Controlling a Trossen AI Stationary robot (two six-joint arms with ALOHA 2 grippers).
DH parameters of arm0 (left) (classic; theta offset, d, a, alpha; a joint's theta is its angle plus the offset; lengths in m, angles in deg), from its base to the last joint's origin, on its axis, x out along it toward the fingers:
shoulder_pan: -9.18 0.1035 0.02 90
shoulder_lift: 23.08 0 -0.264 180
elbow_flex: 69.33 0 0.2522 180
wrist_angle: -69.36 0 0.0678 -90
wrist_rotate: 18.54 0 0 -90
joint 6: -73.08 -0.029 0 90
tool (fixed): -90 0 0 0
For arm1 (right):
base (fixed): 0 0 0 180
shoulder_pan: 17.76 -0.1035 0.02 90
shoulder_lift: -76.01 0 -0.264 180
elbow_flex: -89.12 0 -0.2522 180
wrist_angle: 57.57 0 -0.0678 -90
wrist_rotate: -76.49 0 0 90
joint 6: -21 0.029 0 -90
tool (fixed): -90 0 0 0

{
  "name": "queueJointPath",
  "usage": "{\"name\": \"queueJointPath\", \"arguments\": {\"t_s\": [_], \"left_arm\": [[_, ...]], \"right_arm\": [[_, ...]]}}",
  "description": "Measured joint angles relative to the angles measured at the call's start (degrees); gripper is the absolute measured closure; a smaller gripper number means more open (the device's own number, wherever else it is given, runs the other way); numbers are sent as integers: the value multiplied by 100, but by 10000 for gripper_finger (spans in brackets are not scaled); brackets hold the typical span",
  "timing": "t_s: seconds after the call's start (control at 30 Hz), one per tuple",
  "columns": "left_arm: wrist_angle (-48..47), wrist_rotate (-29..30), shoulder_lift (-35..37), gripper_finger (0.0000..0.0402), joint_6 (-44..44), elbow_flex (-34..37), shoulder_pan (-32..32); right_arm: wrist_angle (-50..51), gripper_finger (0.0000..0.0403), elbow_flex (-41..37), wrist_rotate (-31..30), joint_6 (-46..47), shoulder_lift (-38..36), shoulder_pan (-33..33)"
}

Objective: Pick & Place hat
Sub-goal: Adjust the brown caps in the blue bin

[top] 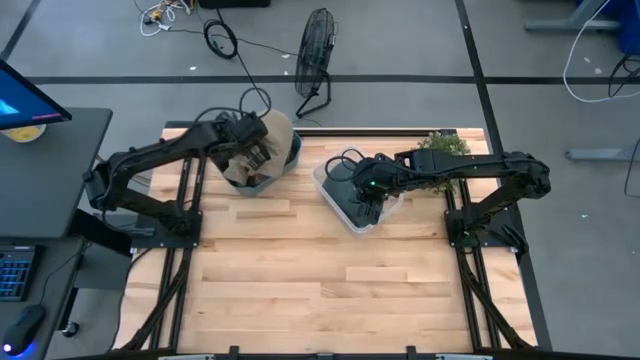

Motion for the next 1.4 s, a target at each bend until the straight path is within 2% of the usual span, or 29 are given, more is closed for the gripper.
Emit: {"name": "queueJointPath", "arguments": {"t_s": [0.2,0.37,0.57,0.7,0.87,1.0,1.13,1.23,1.4], "left_arm": [[-428,827,4,381,38,-196,-11],[-405,915,4,384,42,-112,-10],[-311,976,4,383,-161,571,-11],[324,1057,7,382,-436,1189,-97],[1092,1020,7,381,-410,1601,-223],[1308,724,7,381,-361,1611,-325],[1387,192,7,377,-371,1609,-271],[1390,105,7,354,-153,1609,-200],[1403,104,7,290,-117,1609,-200]], "right_arm": [[0,321,0,0,-27,0,0],[0,321,0,-2,-42,0,0],[-15,321,0,-2,-42,0,0],[-102,321,0,-19,-44,0,0],[-1175,321,-58,-510,-277,71,0],[-2598,325,-282,-600,-889,257,2],[-3501,363,-457,-596,-1073,446,48],[-3658,396,-463,-597,-1041,634,99],[-4041,398,-463,-493,-910,1059,111]]}}
